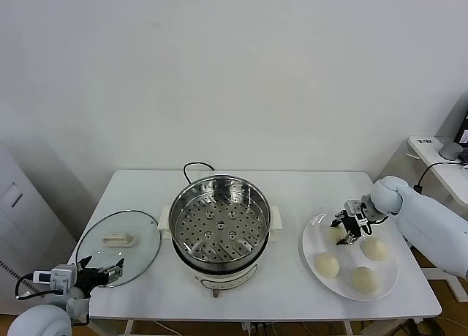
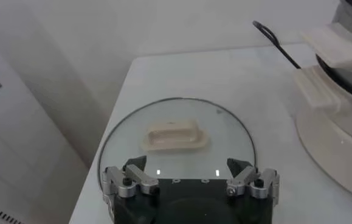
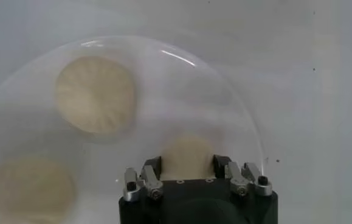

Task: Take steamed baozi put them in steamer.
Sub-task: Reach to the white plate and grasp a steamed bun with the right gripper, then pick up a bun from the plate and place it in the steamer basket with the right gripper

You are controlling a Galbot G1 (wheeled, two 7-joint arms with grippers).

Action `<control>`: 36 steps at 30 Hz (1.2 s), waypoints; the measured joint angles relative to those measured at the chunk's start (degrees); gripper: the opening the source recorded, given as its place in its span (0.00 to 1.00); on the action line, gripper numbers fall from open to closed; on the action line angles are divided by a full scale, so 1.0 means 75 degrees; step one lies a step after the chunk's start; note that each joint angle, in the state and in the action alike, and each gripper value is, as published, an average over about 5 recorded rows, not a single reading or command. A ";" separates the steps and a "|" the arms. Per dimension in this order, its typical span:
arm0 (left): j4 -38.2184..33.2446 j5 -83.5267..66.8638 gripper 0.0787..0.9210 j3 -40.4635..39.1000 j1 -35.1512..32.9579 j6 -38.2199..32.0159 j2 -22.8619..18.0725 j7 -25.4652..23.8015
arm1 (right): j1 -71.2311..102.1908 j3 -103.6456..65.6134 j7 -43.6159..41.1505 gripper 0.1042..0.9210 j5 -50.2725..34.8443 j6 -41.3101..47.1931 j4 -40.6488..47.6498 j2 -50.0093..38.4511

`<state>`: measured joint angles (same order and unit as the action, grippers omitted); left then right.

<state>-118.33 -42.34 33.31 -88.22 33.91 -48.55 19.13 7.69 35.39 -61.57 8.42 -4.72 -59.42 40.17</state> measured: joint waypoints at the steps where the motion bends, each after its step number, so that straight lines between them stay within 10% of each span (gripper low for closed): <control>1: 0.0000 0.0004 0.88 0.0001 0.0000 0.0000 -0.0001 0.0002 | -0.0016 0.0004 -0.0005 0.43 -0.0022 0.0002 -0.0023 -0.0025; 20: -0.0001 0.0025 0.88 -0.0048 0.0009 -0.0024 0.0011 0.0011 | -0.3133 0.2605 -0.0179 0.43 -0.1539 -0.0606 -0.1644 -0.0723; 36: -0.0014 0.0056 0.88 -0.0131 0.0037 -0.0040 0.0070 0.0010 | -0.5894 0.4353 -0.0141 0.50 -0.1980 -0.2962 -0.1643 0.1432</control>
<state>-118.44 -41.92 32.32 -87.95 33.61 -48.03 19.20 -36.52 68.03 -62.63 -6.43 -26.94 -71.75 50.91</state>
